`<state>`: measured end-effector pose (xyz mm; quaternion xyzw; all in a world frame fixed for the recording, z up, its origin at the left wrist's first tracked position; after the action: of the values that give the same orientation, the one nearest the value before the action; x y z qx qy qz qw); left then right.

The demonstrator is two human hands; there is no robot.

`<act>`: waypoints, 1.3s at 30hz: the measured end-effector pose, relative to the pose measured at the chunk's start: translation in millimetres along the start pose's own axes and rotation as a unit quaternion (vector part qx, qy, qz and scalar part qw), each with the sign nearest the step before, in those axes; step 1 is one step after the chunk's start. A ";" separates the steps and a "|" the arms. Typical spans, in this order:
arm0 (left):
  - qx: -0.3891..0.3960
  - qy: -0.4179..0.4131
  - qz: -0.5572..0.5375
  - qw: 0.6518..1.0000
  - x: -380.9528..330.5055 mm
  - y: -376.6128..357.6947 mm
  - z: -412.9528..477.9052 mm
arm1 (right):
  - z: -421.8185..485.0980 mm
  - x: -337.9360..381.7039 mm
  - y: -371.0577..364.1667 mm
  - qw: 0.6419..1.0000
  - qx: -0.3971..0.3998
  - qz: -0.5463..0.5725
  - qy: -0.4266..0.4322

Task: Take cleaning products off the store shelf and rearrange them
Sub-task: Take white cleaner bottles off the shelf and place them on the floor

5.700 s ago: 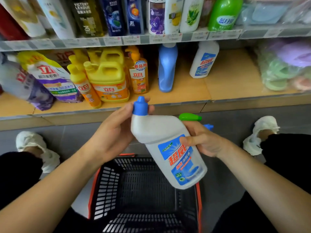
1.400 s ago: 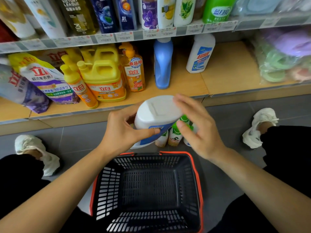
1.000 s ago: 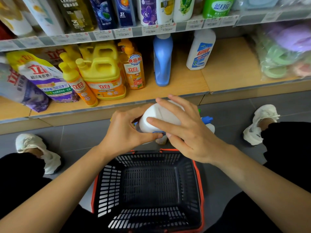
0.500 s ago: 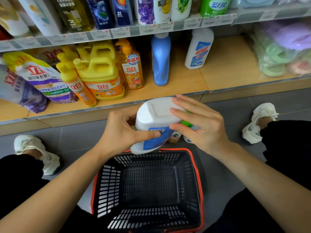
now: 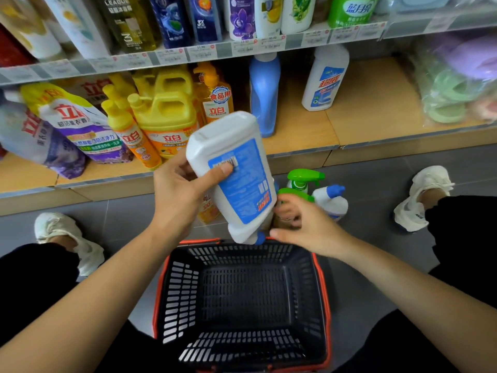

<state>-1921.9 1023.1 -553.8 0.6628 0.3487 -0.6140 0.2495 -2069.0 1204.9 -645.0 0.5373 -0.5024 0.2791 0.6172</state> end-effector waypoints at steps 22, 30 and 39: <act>-0.101 0.167 -0.153 0.969 54.5 75.6 1.5 | 16.7 -14.7 -36.6 0.996 -0.049 0.046 0.058; -0.096 0.344 -0.044 0.933 126.3 98.6 -22.2 | 41.6 46.5 16.3 0.977 -0.131 0.092 0.141; 0.022 0.393 0.163 0.905 173.3 84.4 -13.2 | 90.4 78.4 0.0 0.981 -0.085 0.040 0.168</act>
<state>-1848.1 1006.8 -731.6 0.9035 0.2915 -0.2618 0.1740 -2071.3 1104.3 -580.3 0.4080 -0.4341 0.3464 0.7246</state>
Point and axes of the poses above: each hand's wrist, its own z-axis towards the middle knuckle, its own y-axis out of the back of the hand, x = y × z, the point moved 7 cm from there along z, towards the middle knuckle, and after that the axes turned 12 degrees about y, right-handed, at the moved point
